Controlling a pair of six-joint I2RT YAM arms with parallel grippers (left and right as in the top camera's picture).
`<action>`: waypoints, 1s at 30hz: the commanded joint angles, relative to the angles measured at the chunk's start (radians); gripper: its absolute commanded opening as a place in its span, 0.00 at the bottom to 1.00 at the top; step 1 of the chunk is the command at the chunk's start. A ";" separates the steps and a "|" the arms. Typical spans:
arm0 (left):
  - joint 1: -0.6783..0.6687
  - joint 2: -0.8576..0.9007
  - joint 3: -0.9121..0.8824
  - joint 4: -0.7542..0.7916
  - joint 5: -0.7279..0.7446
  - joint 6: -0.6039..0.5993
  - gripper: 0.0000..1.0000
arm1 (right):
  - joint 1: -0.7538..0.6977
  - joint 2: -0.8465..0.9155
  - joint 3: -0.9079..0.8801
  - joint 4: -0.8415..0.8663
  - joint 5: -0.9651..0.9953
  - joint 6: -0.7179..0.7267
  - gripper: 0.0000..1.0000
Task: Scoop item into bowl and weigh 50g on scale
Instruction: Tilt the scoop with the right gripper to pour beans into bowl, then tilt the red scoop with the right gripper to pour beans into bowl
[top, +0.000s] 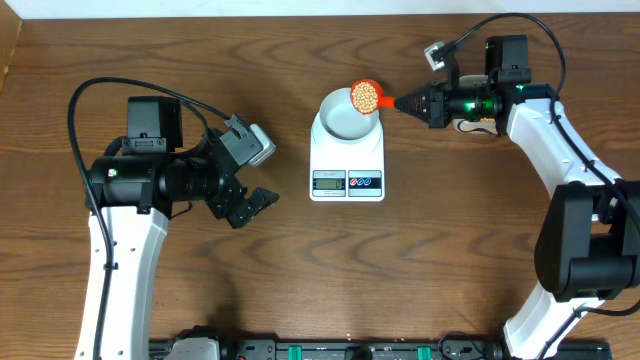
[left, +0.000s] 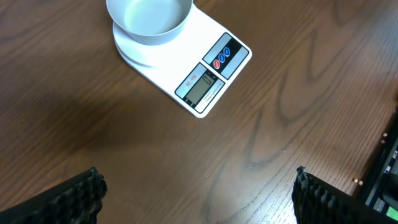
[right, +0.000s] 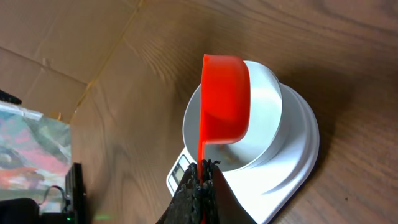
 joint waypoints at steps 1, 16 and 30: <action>0.003 0.006 0.020 -0.003 -0.008 0.017 0.98 | 0.009 0.014 -0.005 0.000 -0.009 -0.061 0.01; 0.003 0.006 0.020 -0.003 -0.008 0.017 0.98 | 0.009 0.014 -0.005 0.013 -0.006 -0.072 0.01; 0.003 0.006 0.020 -0.003 -0.008 0.017 0.98 | 0.049 0.014 -0.005 0.079 0.095 -0.088 0.01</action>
